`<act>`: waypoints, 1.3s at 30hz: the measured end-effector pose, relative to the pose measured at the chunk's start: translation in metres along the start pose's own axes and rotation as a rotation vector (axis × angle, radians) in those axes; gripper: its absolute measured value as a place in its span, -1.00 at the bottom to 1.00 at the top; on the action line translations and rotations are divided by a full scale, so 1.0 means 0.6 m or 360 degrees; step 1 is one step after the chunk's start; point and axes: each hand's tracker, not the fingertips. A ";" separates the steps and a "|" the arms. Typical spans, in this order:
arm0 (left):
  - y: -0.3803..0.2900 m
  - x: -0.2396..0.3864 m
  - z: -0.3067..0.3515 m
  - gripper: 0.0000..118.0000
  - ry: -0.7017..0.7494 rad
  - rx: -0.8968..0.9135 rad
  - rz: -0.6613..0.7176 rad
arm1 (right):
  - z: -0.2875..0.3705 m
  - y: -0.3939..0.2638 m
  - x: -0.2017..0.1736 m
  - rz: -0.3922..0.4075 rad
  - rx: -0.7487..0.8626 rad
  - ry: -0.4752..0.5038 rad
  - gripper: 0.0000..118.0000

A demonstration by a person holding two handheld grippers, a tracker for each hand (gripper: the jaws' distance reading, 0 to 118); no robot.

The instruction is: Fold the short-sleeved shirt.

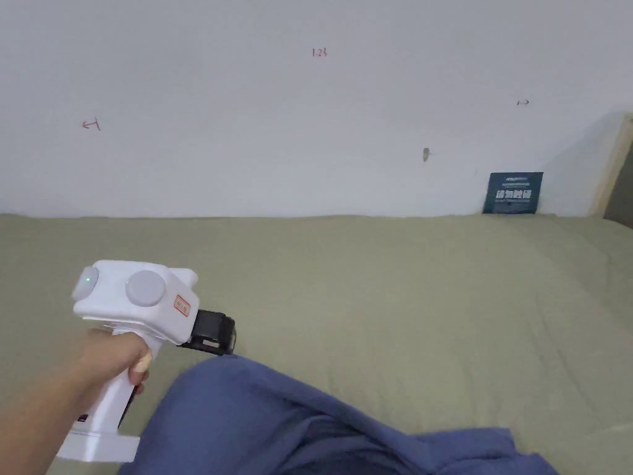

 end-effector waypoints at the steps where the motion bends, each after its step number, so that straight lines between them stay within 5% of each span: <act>1: 0.000 0.005 -0.012 1.00 -0.0027 -0.0001 0.0027 | -0.002 0.003 0.003 -0.0007 0.0001 0.0004 -1.00; 9: -0.027 0.033 -0.126 0.71 0.0015 -0.0369 -0.0015 | -0.030 0.055 0.021 -0.0029 0.0048 0.0000 -1.00; 11: -0.039 0.040 -0.110 0.63 0.0040 -0.0242 -0.0056 | -0.046 0.087 0.024 -0.0039 0.0035 0.0028 -0.99; 13: -0.038 0.033 -0.090 0.20 0.0087 -0.0248 0.0002 | -0.076 0.129 0.028 -0.0016 -0.0009 0.0092 -0.93; 15: -0.040 0.022 -0.066 -0.89 -0.0031 -0.0169 0.0061 | -0.112 0.173 0.024 0.0015 -0.0089 0.0078 -0.12; 16: -0.042 0.021 -0.054 -0.89 -0.0118 -0.0126 0.0072 | -0.134 0.193 0.025 0.0028 -0.0154 0.0090 0.41; 17: -0.037 0.020 -0.048 -0.89 -0.0057 -0.0101 0.0063 | -0.158 0.213 0.024 0.0032 -0.0216 0.0100 0.73; 21: -0.033 0.019 -0.041 -0.89 -0.0035 -0.0139 0.0002 | -0.217 0.268 0.001 0.0082 -0.0256 0.0074 0.60; 24: -0.031 0.013 -0.038 -0.89 -0.0033 -0.0155 0.0015 | -0.250 0.288 -0.012 0.0058 -0.0417 0.0203 0.43; 25: -0.034 0.015 -0.040 -0.89 -0.0040 -0.0165 0.0025 | -0.262 0.291 -0.016 0.0014 -0.0524 0.0185 0.22; 27: -0.036 0.014 -0.040 -0.89 -0.0044 -0.0178 0.0033 | -0.274 0.291 -0.024 0.0000 -0.0639 0.0129 -0.78; 28: -0.036 0.013 -0.039 -0.89 -0.0044 -0.0181 0.0037 | -0.270 0.292 -0.028 0.0036 -0.0607 0.0124 -0.87; 32: -0.040 0.010 -0.022 -0.89 -0.0058 -0.0149 0.0044 | -0.218 0.298 -0.049 0.0148 -0.0351 0.0126 -0.88; 39: -0.020 -0.023 0.082 -0.89 -0.0096 0.0042 0.0151 | -0.128 0.359 -0.062 0.0139 -0.0264 0.0182 -0.89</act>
